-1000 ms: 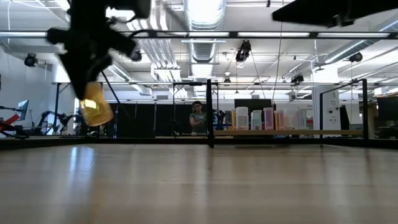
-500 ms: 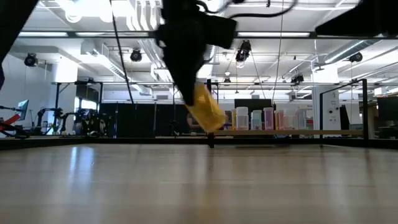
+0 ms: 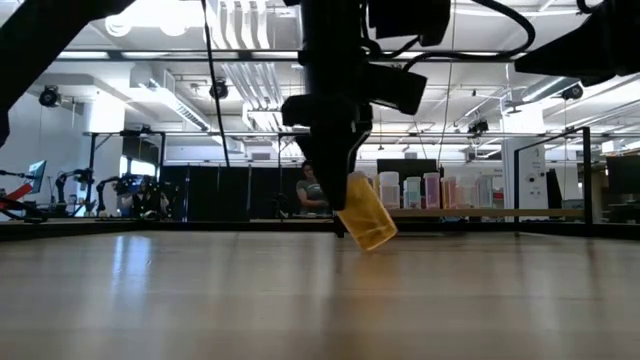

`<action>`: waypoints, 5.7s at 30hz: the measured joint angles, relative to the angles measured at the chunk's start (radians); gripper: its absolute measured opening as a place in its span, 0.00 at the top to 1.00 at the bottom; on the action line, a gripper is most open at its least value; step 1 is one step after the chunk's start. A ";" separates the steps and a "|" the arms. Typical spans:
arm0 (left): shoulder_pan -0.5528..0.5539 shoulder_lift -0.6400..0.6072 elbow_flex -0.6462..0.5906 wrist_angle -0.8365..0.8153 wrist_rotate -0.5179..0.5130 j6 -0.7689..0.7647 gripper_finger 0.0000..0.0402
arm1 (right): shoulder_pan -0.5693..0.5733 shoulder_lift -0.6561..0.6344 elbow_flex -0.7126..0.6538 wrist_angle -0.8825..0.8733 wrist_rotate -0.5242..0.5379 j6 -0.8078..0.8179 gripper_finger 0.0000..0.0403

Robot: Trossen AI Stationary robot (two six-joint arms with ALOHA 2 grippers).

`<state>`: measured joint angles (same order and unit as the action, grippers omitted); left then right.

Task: Pick and place medicine bottles onto shelf by color
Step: Put the orange pill bottle on the shelf

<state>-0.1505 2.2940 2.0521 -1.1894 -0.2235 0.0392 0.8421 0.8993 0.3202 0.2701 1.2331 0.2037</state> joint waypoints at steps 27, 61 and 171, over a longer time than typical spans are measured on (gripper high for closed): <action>-0.009 -0.005 -0.024 -0.170 -0.130 0.075 0.56 | 0.000 0.007 0.002 0.004 -0.001 -0.021 0.96; -0.174 -0.005 -0.114 -0.259 -0.382 0.230 0.56 | 0.019 0.490 0.056 0.296 -0.159 0.108 0.96; -0.308 -1.276 -1.921 2.203 -0.274 -0.032 0.38 | -0.426 0.404 0.462 -0.413 -0.226 0.229 0.48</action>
<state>-0.4583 1.0181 0.1307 1.0132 -0.4976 0.0076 0.4164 1.3034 0.7824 -0.1426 1.0072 0.4331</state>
